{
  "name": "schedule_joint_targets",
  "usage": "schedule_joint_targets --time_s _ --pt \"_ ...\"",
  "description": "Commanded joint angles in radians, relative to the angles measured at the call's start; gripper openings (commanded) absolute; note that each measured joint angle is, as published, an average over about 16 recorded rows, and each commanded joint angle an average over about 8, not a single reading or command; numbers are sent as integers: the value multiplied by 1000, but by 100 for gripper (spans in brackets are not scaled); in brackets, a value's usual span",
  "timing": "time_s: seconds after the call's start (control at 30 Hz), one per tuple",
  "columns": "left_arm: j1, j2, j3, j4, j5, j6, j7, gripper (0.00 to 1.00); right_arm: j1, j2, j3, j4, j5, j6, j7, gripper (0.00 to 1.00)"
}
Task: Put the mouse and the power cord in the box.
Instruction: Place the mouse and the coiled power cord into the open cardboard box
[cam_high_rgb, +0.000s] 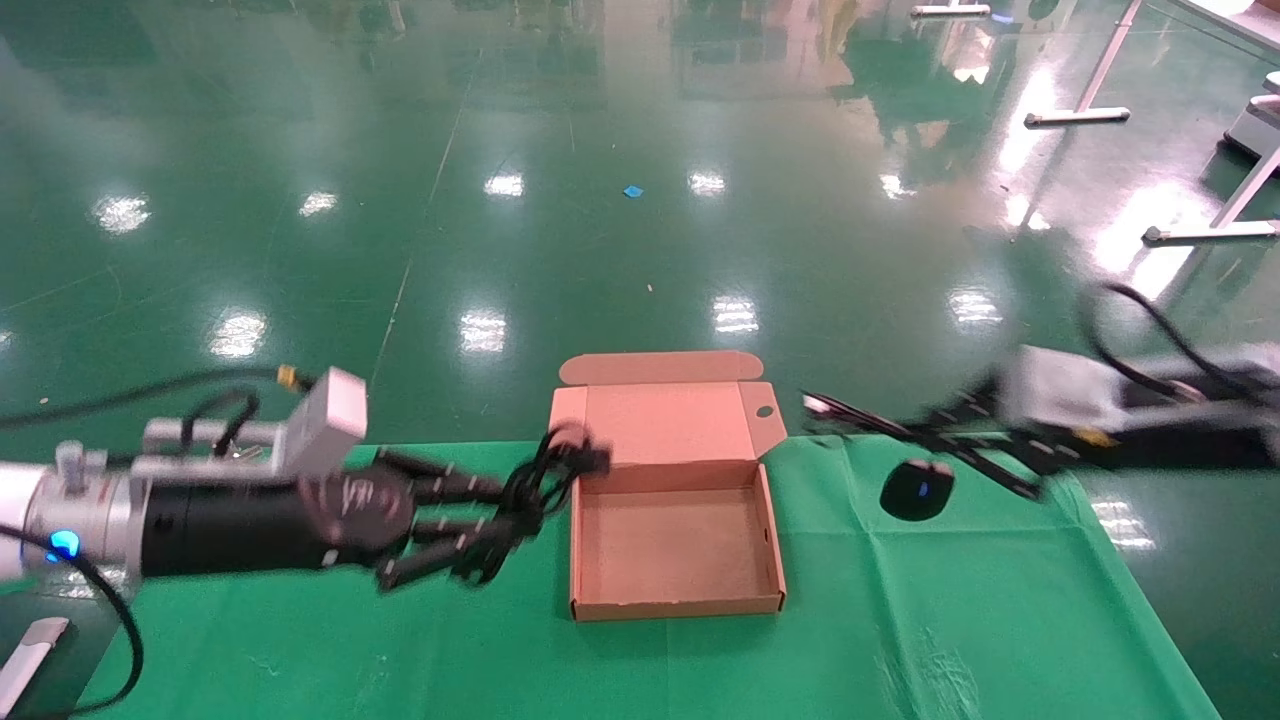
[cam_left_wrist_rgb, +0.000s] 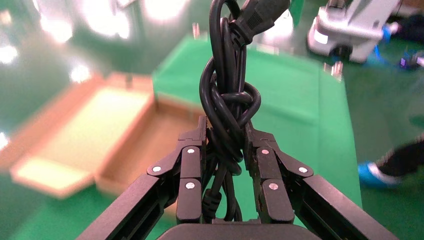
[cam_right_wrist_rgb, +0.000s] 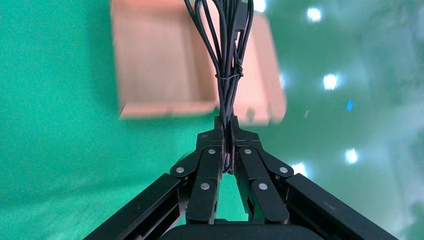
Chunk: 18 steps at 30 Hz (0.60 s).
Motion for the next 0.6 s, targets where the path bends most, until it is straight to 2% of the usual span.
schedule_joint_targets --time_s 0.03,0.4,0.6 --pt "3 -2 -18 -65 -44 -7 -52 0 14 -35 5 27 8 6 20 0" --pt "-19 -30 -70 -227 -106 -134 -132 0 -77 -303 -17 32 -14 183 72 0" --pt "-7 -97 -73 -258 -101 -139 -148 0 -159 -376 -40 64 -7 262 111 0"
